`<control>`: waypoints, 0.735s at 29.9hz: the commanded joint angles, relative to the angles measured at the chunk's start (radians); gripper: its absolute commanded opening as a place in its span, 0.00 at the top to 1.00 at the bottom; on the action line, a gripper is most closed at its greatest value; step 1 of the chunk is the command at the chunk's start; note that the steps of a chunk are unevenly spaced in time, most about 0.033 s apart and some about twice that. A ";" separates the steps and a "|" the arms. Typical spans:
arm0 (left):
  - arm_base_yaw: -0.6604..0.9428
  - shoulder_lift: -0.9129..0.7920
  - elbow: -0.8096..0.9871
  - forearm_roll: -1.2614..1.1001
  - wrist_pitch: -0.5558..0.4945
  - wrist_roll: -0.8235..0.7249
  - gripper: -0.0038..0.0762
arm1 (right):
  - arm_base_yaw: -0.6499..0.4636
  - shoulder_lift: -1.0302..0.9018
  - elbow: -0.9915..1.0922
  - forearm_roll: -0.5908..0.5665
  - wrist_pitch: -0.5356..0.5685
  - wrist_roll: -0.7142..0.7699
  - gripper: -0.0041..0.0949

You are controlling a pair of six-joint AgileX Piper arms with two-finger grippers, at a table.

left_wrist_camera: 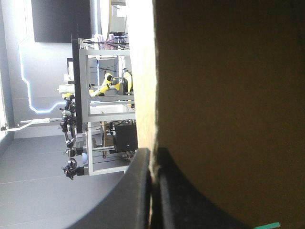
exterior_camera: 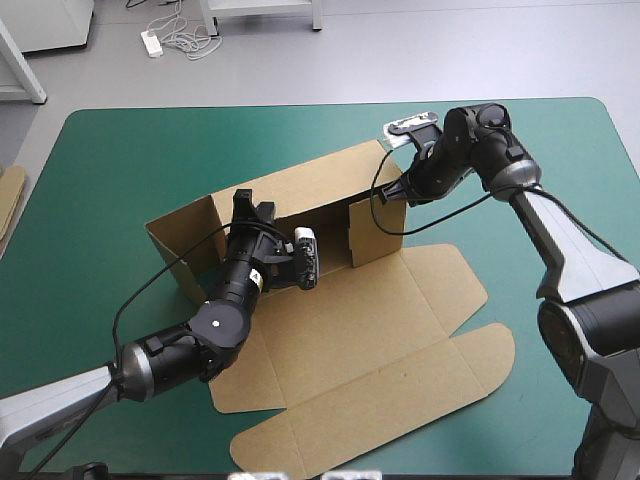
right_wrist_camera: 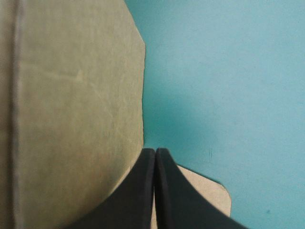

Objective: Fold the box

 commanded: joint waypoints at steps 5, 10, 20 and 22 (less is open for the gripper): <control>-0.003 -0.029 -0.024 0.029 0.040 -0.014 0.96 | 0.002 -0.124 0.080 0.013 -0.115 -0.077 0.96; -0.003 -0.029 -0.024 0.034 0.040 -0.014 0.96 | 0.002 -0.122 0.105 0.074 -0.121 -0.144 0.96; -0.003 -0.029 -0.024 0.040 0.042 -0.014 0.96 | 0.002 -0.125 0.105 0.187 -0.070 -0.220 0.69; -0.003 -0.029 -0.024 0.040 0.042 -0.014 0.96 | 0.002 -0.125 0.105 0.195 -0.060 -0.220 0.58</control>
